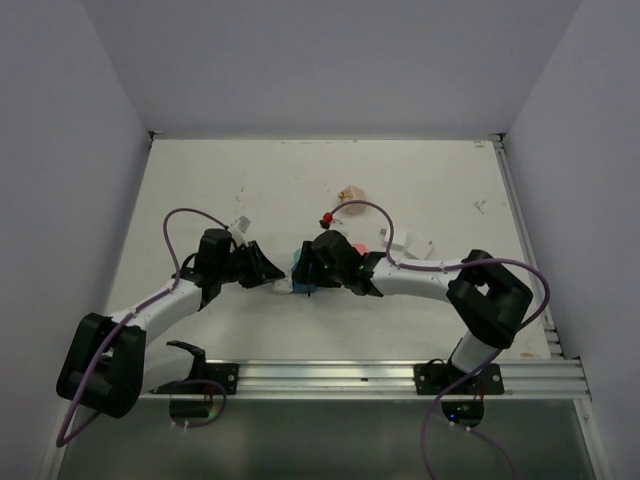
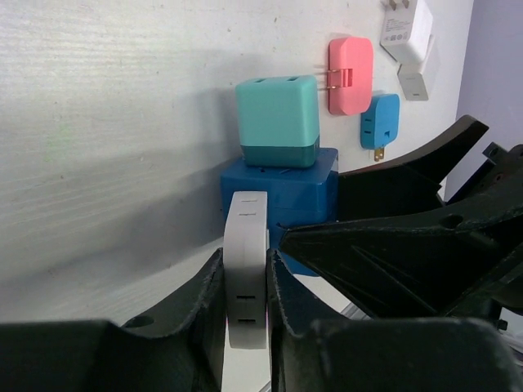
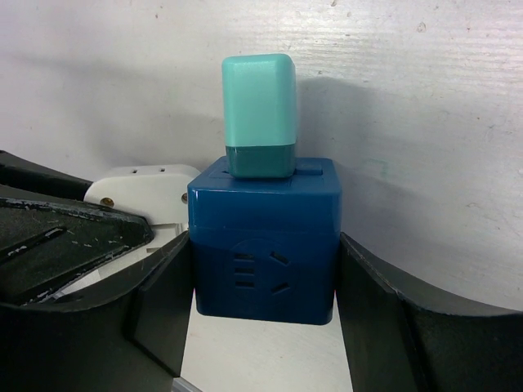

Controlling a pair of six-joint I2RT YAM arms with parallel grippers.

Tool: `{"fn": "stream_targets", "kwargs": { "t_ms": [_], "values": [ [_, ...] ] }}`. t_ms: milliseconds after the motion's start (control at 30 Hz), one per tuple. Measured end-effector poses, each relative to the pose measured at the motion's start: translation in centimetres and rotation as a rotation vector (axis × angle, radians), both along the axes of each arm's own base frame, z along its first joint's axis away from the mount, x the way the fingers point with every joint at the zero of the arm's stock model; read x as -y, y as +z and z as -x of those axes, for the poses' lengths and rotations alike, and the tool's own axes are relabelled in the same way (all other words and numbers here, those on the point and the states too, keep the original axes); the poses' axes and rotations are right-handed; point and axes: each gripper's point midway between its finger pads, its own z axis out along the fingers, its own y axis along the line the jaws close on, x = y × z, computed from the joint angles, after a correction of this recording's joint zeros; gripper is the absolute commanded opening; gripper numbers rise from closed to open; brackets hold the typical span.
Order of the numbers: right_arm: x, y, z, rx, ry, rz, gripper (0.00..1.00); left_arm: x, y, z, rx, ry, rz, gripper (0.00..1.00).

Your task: Pull the plug off the socket

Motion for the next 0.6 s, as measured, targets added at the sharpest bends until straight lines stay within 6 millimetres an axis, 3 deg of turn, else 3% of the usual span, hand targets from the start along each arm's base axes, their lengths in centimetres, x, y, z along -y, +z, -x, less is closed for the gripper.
{"fn": "stream_targets", "kwargs": {
  "t_ms": [133,600],
  "values": [
    [0.3,0.2,-0.1,0.004,-0.007,-0.010,0.00,0.4,0.6,-0.2,0.004,-0.004,0.020,0.00],
    [1.6,1.9,-0.3,0.057,-0.031,-0.043,0.00,1.1,2.5,-0.3,-0.046,0.028,0.066,0.00]
  ]
}}
